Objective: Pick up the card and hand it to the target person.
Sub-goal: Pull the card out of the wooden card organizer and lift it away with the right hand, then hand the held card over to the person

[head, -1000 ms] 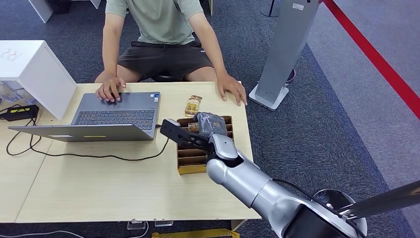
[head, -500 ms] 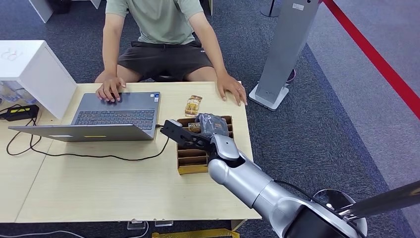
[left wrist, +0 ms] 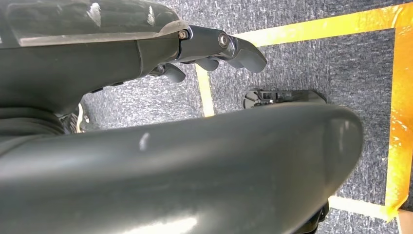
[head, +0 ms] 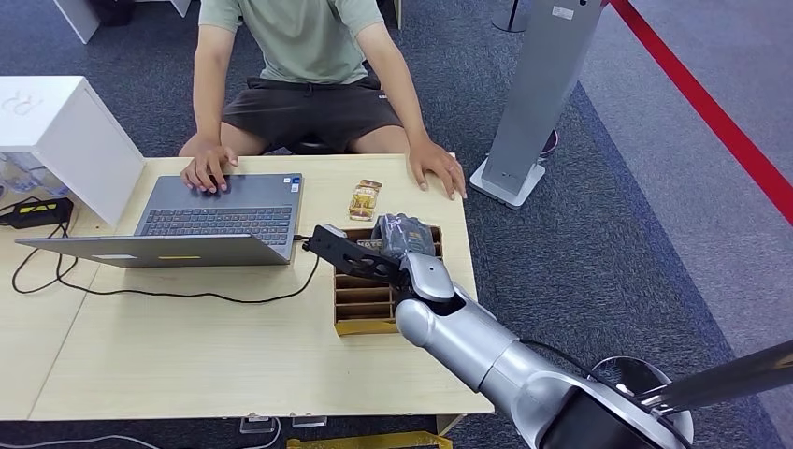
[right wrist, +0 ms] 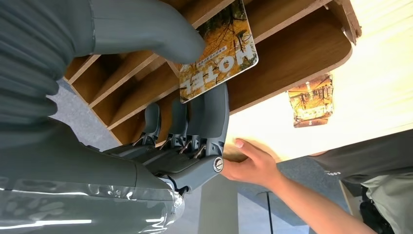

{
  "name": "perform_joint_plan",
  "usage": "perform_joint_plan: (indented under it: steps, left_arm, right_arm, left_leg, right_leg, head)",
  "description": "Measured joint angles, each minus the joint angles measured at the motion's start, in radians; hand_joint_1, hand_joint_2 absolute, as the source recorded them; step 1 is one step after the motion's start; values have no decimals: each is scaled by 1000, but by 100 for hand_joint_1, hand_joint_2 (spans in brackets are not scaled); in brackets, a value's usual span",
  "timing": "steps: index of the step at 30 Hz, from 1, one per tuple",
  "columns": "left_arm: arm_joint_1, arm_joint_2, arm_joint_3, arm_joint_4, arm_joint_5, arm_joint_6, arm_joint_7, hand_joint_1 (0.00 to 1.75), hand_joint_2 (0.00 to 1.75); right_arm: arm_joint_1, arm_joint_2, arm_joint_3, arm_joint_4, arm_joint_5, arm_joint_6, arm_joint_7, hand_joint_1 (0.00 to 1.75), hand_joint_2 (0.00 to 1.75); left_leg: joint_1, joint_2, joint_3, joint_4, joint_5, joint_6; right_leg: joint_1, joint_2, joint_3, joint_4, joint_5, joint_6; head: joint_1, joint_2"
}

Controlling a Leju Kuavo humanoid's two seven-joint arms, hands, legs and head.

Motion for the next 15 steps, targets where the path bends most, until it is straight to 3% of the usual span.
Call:
perform_joint_plan:
  steps: [5, 10, 15]
  left_arm:
    - [0, 0, 0, 0, 0, -1, 0, 0, 0]
    - [0, 0, 0, 0, 0, -2, 0, 0, 0]
    - [0, 0, 0, 0, -2, 0, 0, 0, 0]
  right_arm:
    - [2, -3, 0, -4, 0, 3, 0, 105, 175]
    - [4, -4, -2, -7, 2, 4, 1, 170, 175]
    - [13, -5, -8, -13, 1, 6, 3, 175, 175]
  left_leg:
    - [0, 0, 0, 0, 0, 0]
    - [0, 0, 0, 0, 0, 0]
    - [0, 0, 0, 0, 0, 0]
  right_leg:
    - [0, 0, 0, 0, 0, 0]
    - [0, 0, 0, 0, 0, 0]
    - [0, 0, 0, 0, 0, 0]
  head:
    - [0, 0]
    - [1, 0]
    - [0, 0]
